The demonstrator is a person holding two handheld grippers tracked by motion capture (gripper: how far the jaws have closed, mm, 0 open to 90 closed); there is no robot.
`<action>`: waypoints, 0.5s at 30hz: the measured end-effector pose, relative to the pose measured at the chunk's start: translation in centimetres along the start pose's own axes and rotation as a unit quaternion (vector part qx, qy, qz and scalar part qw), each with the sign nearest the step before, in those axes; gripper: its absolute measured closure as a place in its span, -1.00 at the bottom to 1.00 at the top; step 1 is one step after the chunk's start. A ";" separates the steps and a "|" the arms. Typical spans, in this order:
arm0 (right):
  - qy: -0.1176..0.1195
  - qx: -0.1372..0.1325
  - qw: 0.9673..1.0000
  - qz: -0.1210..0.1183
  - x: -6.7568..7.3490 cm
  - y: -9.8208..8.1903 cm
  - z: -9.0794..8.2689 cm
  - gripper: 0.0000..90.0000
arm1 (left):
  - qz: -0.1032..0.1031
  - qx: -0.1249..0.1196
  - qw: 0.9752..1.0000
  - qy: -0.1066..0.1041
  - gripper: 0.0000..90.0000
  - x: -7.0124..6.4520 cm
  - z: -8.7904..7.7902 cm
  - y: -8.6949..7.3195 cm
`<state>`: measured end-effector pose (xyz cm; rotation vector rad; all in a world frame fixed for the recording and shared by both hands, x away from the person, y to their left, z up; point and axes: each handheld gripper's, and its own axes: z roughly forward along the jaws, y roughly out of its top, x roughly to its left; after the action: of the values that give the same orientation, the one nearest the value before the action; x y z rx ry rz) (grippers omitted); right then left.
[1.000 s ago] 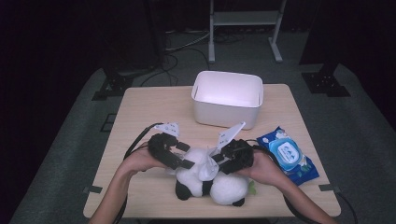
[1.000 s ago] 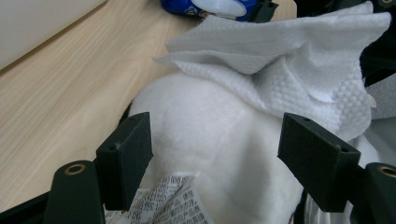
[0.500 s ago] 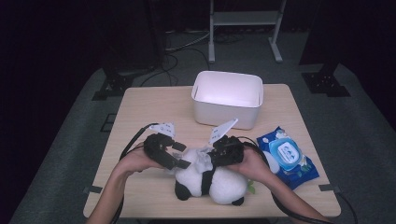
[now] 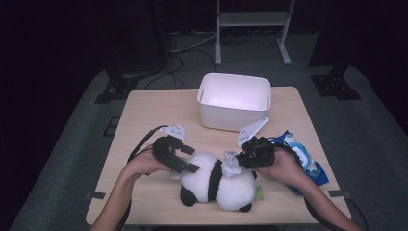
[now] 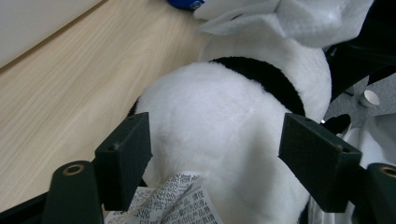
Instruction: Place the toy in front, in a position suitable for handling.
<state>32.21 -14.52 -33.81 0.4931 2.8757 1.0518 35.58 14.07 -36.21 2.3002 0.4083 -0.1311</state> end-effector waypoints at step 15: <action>0.019 0.044 0.999 -0.021 0.5 -1.3 1.8 0.92 | -0.017 0.044 0.999 -0.011 -0.73 0.9 1.8 0.9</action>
<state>31.64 -14.21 -35.97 0.4194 2.9633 0.9418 36.83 12.39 -37.04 2.3764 0.4395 -0.1949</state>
